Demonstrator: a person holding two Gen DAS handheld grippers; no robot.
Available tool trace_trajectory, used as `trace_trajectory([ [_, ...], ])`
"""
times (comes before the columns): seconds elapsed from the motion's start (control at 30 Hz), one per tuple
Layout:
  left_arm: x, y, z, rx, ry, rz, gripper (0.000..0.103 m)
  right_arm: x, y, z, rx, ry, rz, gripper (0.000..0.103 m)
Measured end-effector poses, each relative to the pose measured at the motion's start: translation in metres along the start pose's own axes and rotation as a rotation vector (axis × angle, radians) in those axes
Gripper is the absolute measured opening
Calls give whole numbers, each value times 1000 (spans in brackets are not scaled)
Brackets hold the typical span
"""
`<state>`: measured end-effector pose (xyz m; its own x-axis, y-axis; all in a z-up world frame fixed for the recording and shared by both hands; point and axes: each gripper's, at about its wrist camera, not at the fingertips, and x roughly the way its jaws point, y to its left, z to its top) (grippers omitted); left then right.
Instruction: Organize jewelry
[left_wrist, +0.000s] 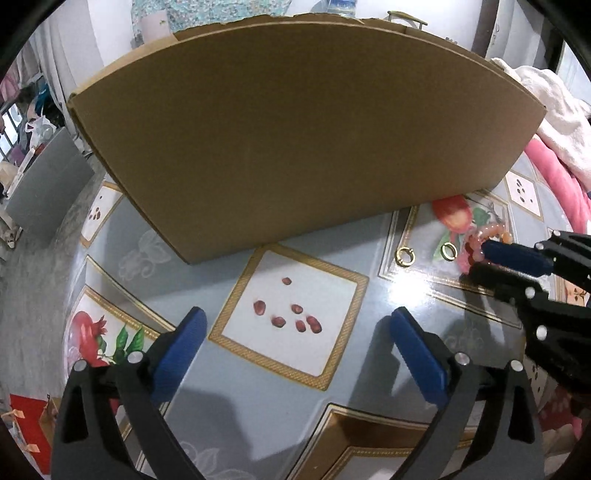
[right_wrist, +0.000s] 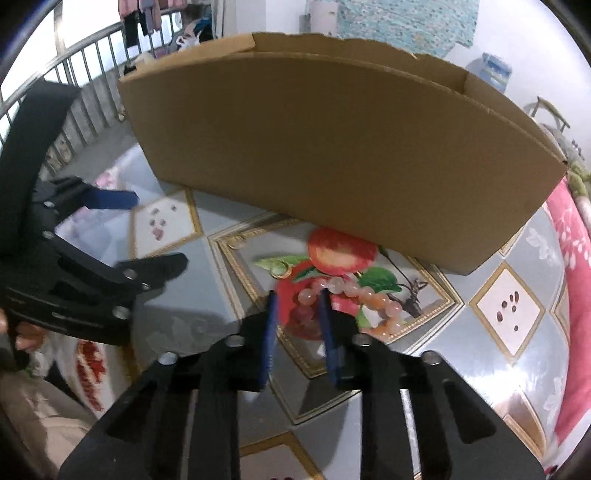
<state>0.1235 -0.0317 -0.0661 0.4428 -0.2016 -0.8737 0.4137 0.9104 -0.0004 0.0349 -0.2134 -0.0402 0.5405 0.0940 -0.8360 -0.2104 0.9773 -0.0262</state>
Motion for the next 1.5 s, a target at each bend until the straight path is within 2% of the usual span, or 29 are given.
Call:
trace_trajectory([
  [0.23, 2, -2, 1, 14, -3, -5, 97, -13, -42, -13, 100, 2, -60, 8],
  [0.4, 3, -2, -1, 14, -5, -5, 97, -26, -70, -19, 161, -15, -139, 8],
  [0.5, 2, -4, 0, 13, -8, -5, 98, -32, -80, -22, 199, -16, -151, 8],
  [0.53, 2, -4, 0, 12, -9, -5, 98, -35, -82, -23, 211, -18, -146, 9],
  [0.6, 2, -5, -1, 12, -8, -4, 98, -40, -82, -22, 228, -30, -131, 20],
  [0.67, 2, -5, -1, 11, -8, -4, 98, -49, -81, -23, 244, -61, -103, 25],
  [0.8, 1, -5, -1, 6, -8, -1, 98, -54, -76, -16, 275, -118, 26, 29],
  [1.0, -1, -5, -1, 3, -8, 2, 98, -28, -43, -7, 197, -78, 135, 29],
  [1.17, -2, -5, -2, 4, -7, 0, 98, -14, -26, -2, 170, -40, 168, 30],
  [1.23, -3, -4, -1, 6, -7, -1, 98, -12, -26, -3, 169, -32, 164, 35],
  [1.3, -3, -4, -1, 7, -6, -2, 98, -13, -26, -1, 167, -32, 155, 49],
  [1.5, -4, -5, -1, 9, 0, -4, 98, -11, -32, -4, 188, -15, 129, 62],
])
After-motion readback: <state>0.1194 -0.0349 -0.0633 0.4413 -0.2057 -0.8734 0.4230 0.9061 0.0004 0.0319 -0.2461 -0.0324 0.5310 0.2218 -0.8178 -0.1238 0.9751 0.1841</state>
